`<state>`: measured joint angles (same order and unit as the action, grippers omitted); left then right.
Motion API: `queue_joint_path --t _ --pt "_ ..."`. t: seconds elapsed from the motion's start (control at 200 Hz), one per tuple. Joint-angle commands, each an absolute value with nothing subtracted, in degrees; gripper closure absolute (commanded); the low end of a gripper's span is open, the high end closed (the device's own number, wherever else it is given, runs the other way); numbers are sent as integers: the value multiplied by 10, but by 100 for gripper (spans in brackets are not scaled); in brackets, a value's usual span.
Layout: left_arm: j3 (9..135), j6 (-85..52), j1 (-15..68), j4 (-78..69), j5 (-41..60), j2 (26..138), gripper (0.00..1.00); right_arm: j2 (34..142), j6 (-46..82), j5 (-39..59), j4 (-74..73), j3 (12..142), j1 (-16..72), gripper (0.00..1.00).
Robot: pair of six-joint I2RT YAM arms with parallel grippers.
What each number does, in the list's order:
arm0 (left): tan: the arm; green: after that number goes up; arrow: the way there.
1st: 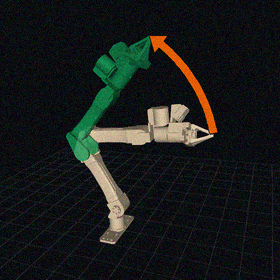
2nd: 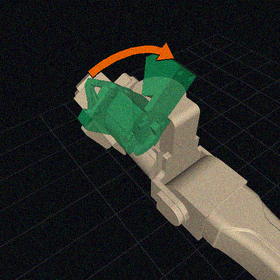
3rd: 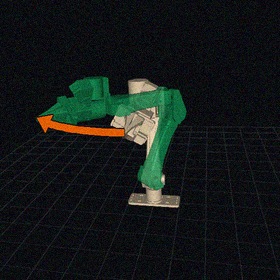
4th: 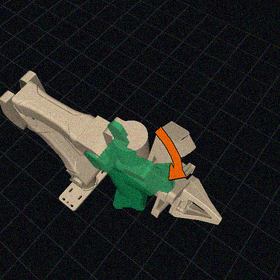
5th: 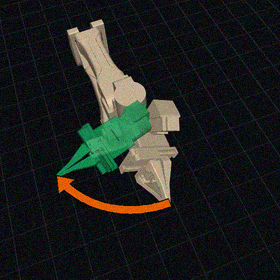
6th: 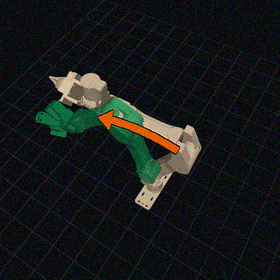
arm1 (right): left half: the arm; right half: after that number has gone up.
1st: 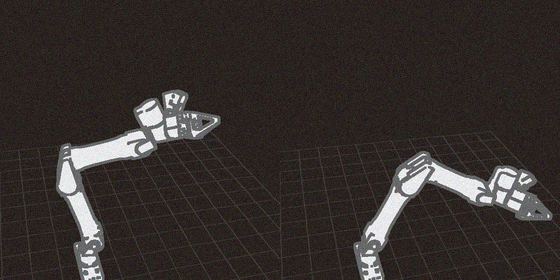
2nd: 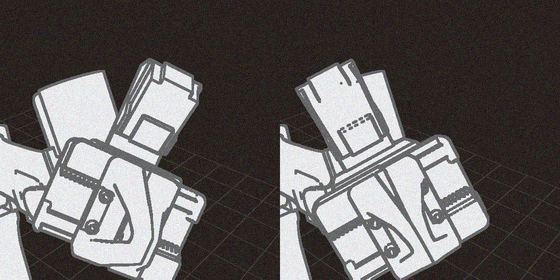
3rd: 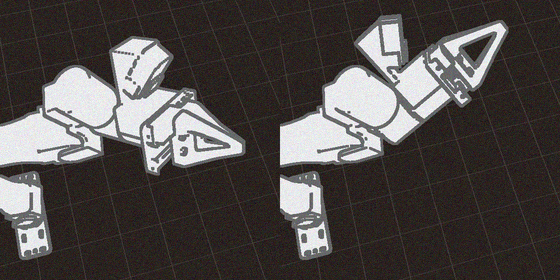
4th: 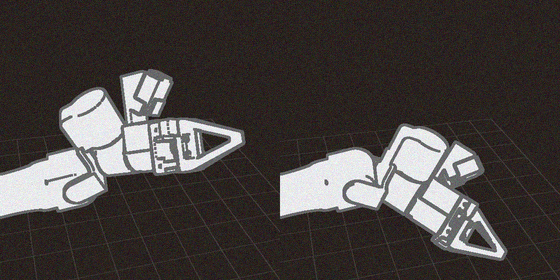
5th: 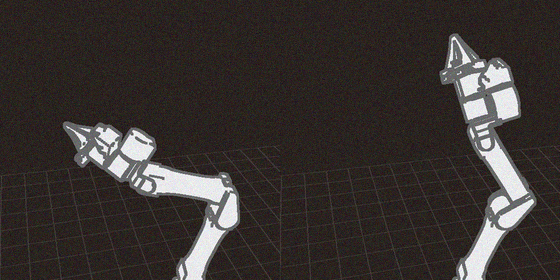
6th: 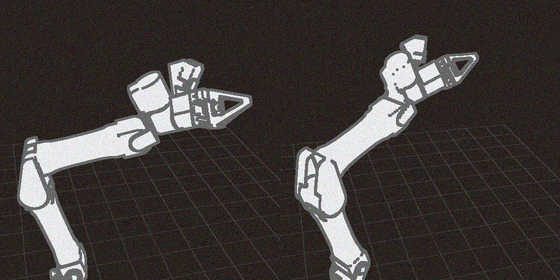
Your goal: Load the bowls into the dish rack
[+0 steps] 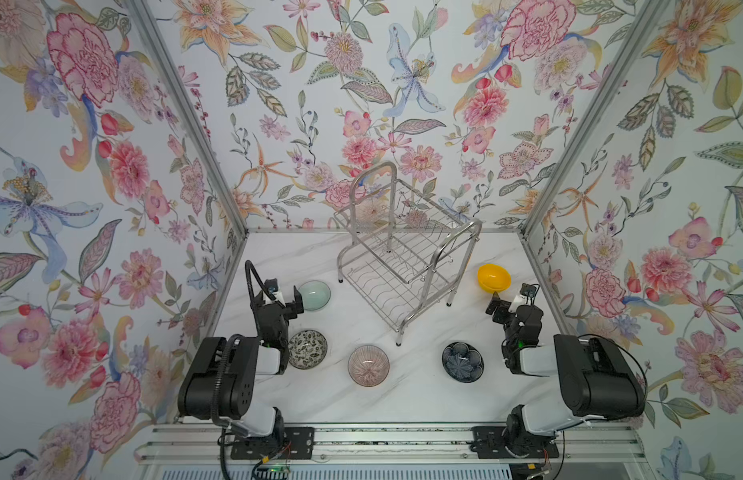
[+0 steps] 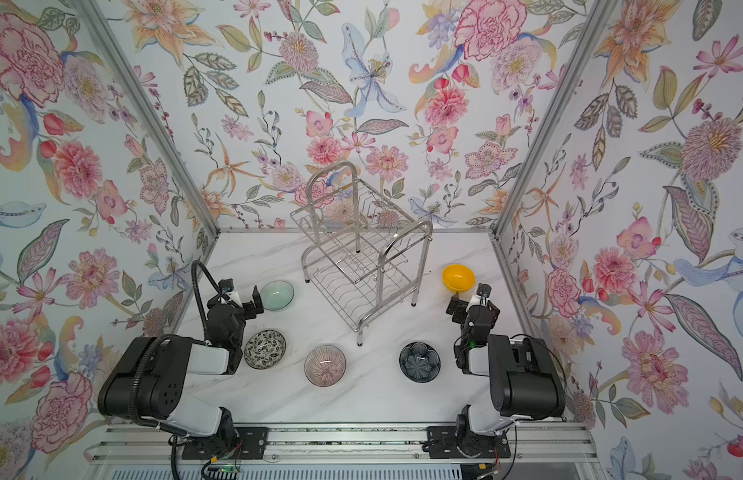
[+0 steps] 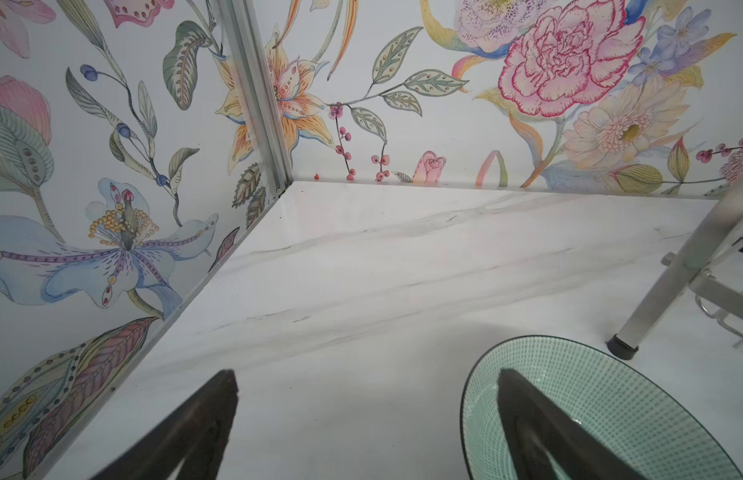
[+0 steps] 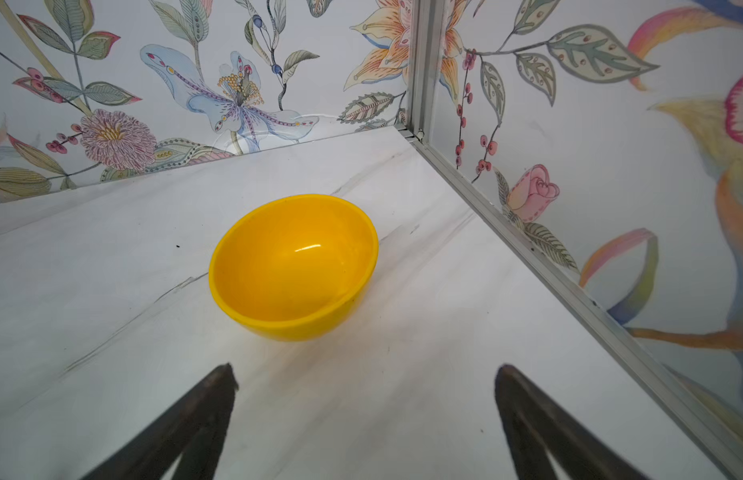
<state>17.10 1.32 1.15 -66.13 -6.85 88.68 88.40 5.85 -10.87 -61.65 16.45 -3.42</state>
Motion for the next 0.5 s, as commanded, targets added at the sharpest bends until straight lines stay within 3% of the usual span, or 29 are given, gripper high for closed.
queue_joint_path --t 0.0,0.495 --pt "163 20 14 -681 -79 891 1 885 65 -103 -623 172 -36 1" --pt "164 19 14 -680 -79 892 1 885 62 -107 -618 176 -33 1"
